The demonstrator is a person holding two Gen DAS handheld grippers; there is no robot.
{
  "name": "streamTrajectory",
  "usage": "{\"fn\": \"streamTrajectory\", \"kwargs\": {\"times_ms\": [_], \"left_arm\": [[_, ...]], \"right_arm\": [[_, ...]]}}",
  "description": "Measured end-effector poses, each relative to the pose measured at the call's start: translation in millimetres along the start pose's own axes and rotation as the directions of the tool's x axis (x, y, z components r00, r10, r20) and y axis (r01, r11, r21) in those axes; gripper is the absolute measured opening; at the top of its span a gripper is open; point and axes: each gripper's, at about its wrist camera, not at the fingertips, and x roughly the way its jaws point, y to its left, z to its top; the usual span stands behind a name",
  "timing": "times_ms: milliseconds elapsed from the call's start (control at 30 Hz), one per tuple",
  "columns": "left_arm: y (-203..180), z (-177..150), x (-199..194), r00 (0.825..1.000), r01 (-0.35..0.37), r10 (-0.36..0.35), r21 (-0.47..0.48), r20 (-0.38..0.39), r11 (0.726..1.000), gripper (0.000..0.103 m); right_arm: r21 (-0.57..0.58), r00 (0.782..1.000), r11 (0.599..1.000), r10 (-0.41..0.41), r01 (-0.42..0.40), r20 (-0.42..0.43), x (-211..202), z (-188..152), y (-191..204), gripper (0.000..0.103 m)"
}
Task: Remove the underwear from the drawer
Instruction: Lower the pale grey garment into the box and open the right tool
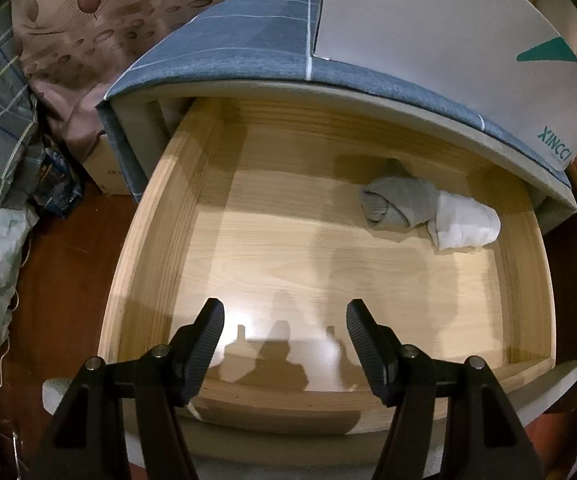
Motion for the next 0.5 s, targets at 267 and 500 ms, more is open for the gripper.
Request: {"fn": "streamTrajectory", "kwargs": {"times_ms": [267, 500], "left_arm": [[1, 0, 0, 1.0, 0.006, -0.006, -0.009, 0.002, 1.0, 0.065], [3, 1, 0, 1.0, 0.009, -0.009, -0.018, 0.005, 1.0, 0.065]], "right_arm": [[0.0, 1.0, 1.0, -0.006, 0.006, -0.018, 32, 42, 6, 0.035], [-0.024, 0.998, 0.999, 0.033, -0.035, -0.057, 67, 50, 30, 0.035]]}}
